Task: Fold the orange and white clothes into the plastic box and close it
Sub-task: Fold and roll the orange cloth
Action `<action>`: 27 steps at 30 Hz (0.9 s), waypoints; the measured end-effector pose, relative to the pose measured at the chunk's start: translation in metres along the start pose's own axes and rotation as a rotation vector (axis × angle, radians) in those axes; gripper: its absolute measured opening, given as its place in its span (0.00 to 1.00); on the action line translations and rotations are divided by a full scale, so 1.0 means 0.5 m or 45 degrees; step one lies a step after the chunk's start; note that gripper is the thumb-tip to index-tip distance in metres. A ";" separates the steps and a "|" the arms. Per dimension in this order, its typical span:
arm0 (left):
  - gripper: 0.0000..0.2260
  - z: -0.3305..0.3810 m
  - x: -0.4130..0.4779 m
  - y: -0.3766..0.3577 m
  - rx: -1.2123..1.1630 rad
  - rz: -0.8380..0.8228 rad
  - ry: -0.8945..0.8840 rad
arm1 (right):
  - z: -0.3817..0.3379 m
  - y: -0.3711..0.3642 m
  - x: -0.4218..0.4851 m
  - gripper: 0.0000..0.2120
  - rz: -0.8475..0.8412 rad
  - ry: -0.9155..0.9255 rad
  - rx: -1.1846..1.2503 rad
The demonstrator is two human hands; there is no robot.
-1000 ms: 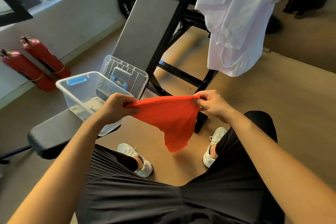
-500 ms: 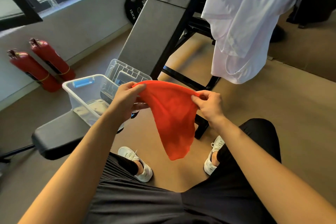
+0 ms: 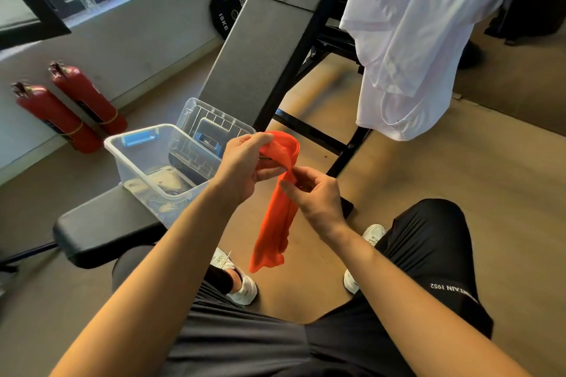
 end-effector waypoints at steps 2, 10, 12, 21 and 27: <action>0.07 -0.004 -0.001 -0.002 -0.006 0.001 0.020 | -0.003 -0.006 -0.003 0.22 0.017 0.020 -0.071; 0.10 0.002 0.008 0.016 -0.111 -0.034 -0.043 | -0.016 0.014 0.022 0.09 0.047 0.106 -0.124; 0.11 0.003 0.017 0.020 -0.104 -0.043 -0.106 | -0.018 0.027 0.025 0.09 0.029 0.132 -0.105; 0.11 -0.137 0.028 0.051 0.087 -0.027 -0.144 | -0.030 0.087 0.028 0.09 -0.004 0.343 -0.193; 0.28 -0.246 -0.003 0.024 0.213 -0.218 0.021 | -0.035 0.102 0.021 0.08 -0.112 0.239 -0.182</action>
Point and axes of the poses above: each hand's wrist, its own x-axis towards the middle knuckle, its own y-axis out of the back of the hand, z = x × y, the point moved 4 cm from there along x, towards the middle knuckle, and after that the axes turned 10 degrees about z, right-handed, at the moved point
